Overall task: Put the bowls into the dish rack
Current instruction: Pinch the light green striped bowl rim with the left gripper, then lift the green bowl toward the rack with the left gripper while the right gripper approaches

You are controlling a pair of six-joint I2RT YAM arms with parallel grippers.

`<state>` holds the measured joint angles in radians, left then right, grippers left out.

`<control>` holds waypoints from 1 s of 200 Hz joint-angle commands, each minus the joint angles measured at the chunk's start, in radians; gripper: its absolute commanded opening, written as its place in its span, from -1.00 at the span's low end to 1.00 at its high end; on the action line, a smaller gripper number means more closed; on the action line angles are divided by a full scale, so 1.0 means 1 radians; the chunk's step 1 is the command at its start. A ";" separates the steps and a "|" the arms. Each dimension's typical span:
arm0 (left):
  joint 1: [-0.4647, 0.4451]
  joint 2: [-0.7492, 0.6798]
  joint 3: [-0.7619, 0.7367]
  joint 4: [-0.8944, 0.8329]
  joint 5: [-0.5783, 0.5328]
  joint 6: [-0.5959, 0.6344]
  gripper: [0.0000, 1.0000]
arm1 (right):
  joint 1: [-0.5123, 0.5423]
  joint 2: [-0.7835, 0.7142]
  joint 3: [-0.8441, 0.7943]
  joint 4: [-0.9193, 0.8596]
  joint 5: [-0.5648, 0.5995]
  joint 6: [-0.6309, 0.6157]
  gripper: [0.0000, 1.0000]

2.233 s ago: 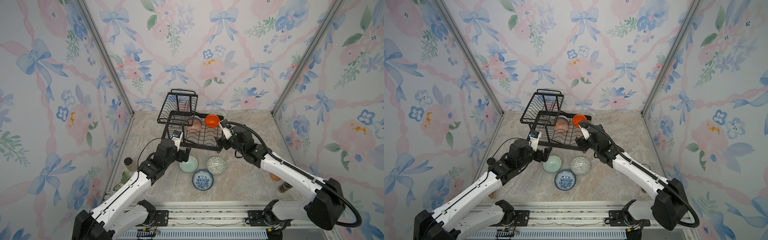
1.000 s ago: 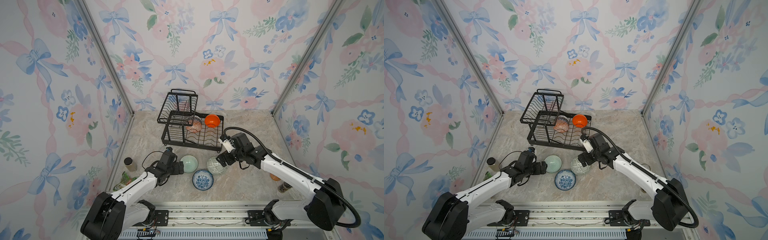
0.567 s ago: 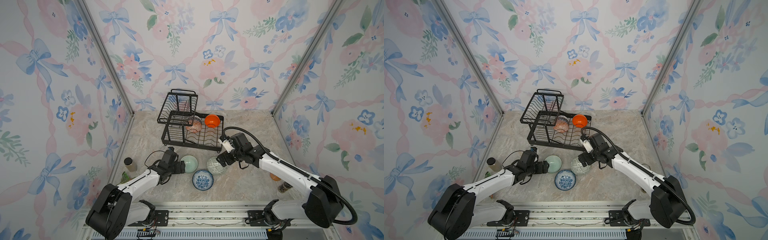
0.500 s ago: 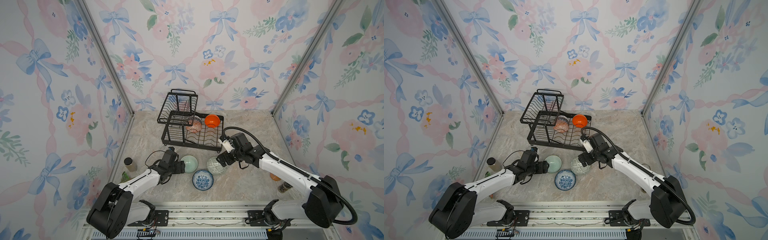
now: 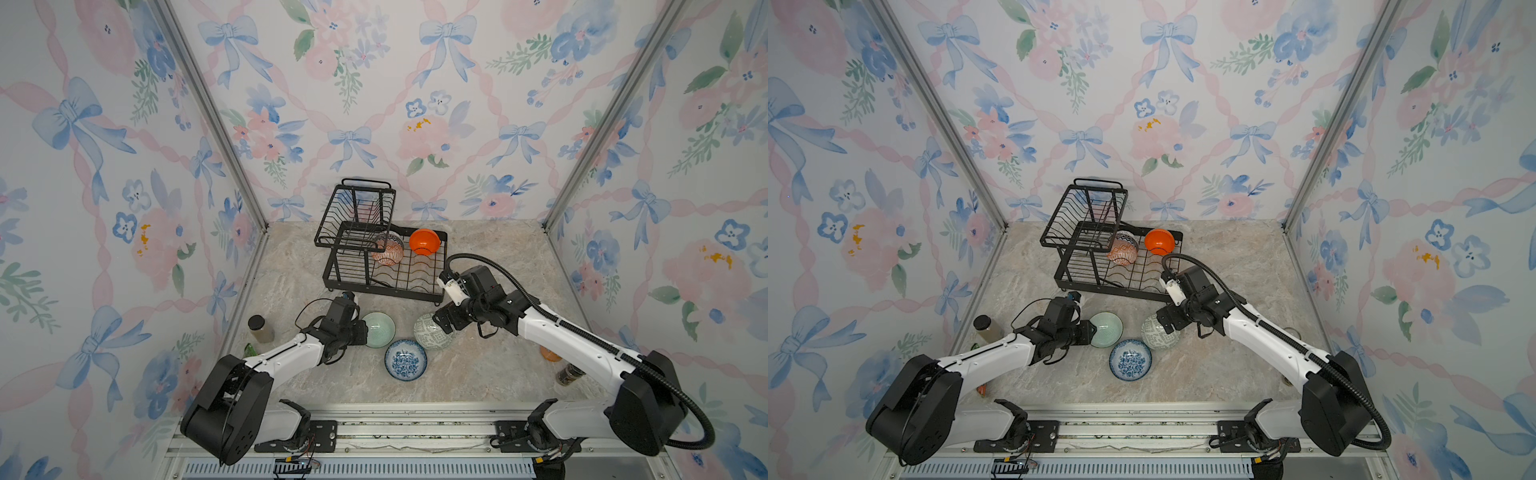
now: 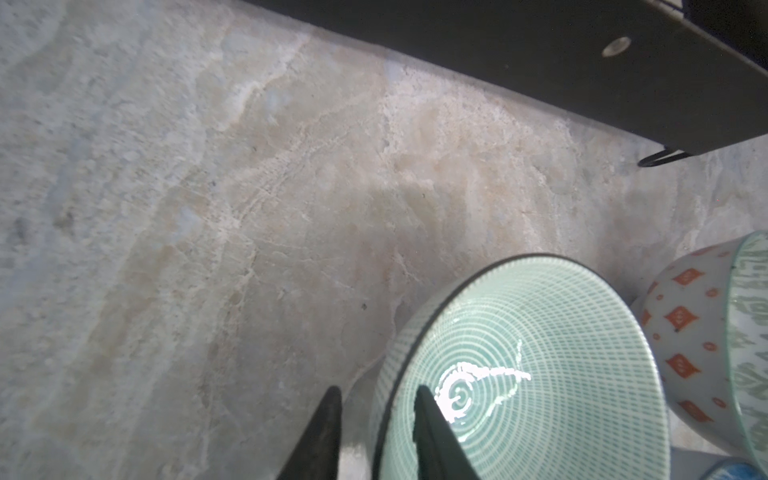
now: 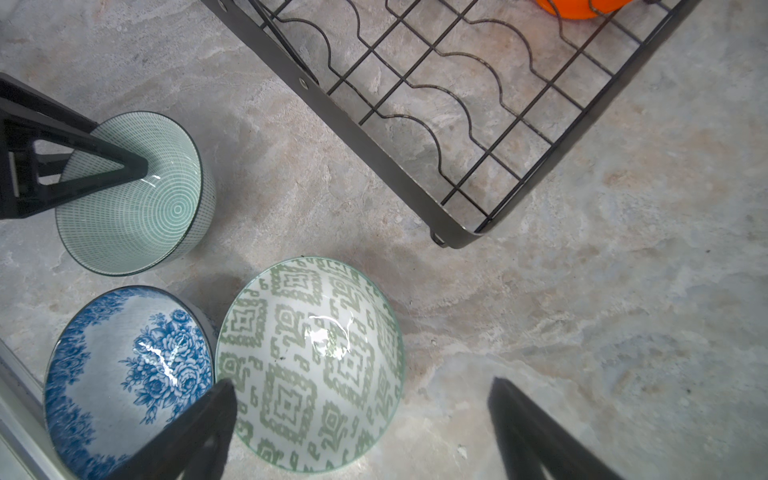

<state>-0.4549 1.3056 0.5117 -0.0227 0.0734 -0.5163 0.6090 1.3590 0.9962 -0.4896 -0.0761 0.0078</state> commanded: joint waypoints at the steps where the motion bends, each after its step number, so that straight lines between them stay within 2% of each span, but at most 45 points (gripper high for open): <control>1: 0.008 -0.020 0.013 0.000 0.009 0.016 -0.69 | -0.009 -0.021 -0.008 -0.004 -0.009 -0.008 0.93; 39: 0.011 -0.032 0.022 -0.001 0.012 0.031 -1.00 | -0.010 -0.027 -0.006 -0.007 -0.010 -0.006 0.94; 152: 0.007 -0.216 0.093 -0.086 -0.015 0.146 -1.00 | -0.009 -0.028 0.015 -0.019 -0.020 -0.003 0.93; 200: -0.066 -0.288 0.192 -0.149 -0.112 0.197 -1.00 | -0.012 -0.076 0.029 -0.007 -0.026 0.006 0.94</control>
<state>-0.4820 1.0573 0.6273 -0.1646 0.0204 -0.3660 0.6083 1.3346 0.9962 -0.4904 -0.0837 0.0082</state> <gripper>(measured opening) 0.064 0.967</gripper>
